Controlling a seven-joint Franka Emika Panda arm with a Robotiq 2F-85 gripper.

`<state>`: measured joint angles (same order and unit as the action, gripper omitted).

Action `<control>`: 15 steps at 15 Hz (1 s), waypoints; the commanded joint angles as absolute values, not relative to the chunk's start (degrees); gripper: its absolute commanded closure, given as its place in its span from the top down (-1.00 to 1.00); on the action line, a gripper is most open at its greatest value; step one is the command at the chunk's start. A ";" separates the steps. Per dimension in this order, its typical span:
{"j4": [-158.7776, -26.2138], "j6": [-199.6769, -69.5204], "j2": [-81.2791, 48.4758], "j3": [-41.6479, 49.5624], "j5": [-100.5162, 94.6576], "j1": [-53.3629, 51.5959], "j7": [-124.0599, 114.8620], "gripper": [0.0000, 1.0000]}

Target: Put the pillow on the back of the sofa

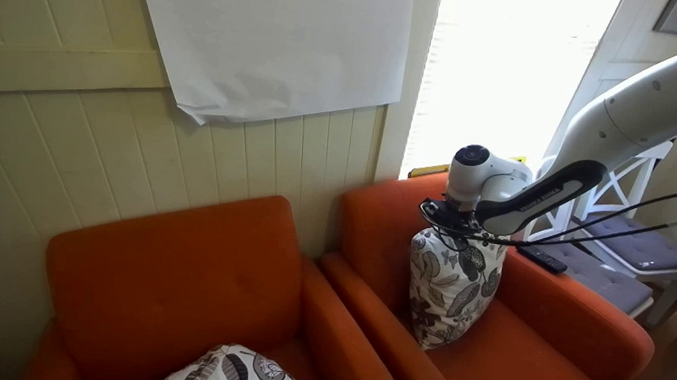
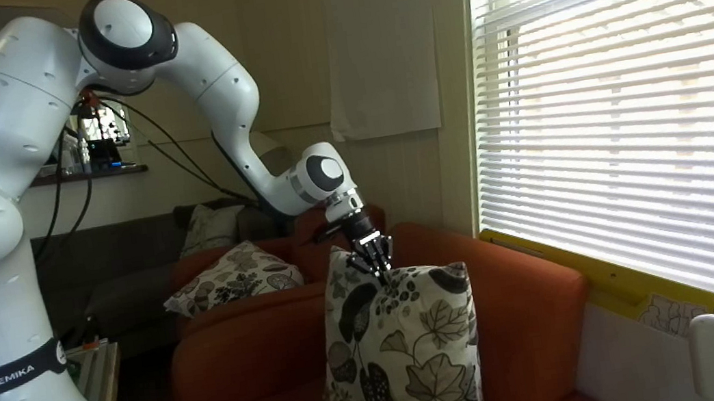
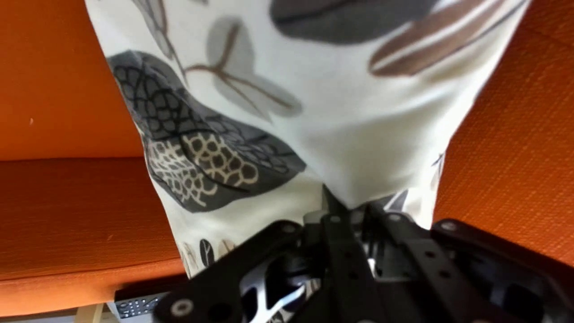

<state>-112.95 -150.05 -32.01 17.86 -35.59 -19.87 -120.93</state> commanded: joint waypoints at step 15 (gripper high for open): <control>-96.76 -145.14 -21.43 2.27 -0.78 -8.37 -106.84 -0.97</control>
